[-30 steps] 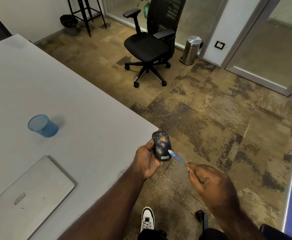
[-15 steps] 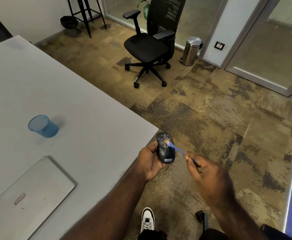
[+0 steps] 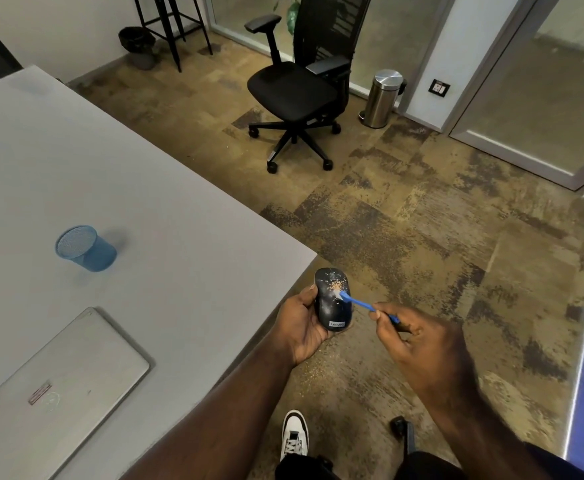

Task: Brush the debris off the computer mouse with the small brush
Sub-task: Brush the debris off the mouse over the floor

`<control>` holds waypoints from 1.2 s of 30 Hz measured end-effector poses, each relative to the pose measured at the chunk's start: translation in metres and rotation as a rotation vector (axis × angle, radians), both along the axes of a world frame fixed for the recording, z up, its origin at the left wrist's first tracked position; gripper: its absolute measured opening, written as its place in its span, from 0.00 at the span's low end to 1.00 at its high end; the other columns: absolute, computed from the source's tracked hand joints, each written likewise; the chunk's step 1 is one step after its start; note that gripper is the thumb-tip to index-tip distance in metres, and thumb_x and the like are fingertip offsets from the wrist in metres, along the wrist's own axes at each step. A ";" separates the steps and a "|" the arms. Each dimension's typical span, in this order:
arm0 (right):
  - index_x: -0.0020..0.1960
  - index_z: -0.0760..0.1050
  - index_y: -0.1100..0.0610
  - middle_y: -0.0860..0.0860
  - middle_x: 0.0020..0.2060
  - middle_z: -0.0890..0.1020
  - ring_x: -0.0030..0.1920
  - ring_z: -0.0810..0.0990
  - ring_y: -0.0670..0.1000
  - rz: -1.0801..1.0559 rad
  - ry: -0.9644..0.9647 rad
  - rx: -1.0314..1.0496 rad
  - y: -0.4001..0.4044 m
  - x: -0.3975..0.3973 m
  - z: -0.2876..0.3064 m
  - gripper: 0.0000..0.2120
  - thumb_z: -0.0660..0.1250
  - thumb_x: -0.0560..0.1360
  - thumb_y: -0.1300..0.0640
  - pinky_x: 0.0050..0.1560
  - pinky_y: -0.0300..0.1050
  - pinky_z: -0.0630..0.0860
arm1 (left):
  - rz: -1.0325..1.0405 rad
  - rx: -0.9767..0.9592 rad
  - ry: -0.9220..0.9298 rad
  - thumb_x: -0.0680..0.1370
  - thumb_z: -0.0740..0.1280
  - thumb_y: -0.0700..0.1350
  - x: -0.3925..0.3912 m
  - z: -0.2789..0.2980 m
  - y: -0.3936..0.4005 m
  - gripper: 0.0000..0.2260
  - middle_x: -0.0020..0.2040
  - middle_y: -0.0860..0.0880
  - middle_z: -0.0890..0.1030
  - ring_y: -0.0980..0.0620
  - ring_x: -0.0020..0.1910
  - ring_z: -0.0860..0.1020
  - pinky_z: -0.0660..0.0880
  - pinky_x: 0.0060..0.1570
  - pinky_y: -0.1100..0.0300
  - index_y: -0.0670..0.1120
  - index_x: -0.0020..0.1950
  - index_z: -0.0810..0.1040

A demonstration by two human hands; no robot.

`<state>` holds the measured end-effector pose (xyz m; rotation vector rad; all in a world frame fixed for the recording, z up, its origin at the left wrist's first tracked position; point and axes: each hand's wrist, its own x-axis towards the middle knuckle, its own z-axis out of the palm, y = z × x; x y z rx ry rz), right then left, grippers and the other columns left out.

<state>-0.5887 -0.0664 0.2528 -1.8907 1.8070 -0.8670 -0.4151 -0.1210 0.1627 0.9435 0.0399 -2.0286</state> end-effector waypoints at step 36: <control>0.55 0.83 0.55 0.46 0.46 0.86 0.42 0.83 0.43 0.143 0.094 -0.076 -0.008 -0.009 0.010 0.11 0.72 0.72 0.61 0.38 0.41 0.81 | -0.019 0.005 0.004 0.83 0.51 0.48 0.001 0.005 0.003 0.19 0.59 0.34 0.79 0.37 0.53 0.80 0.76 0.56 0.42 0.38 0.63 0.74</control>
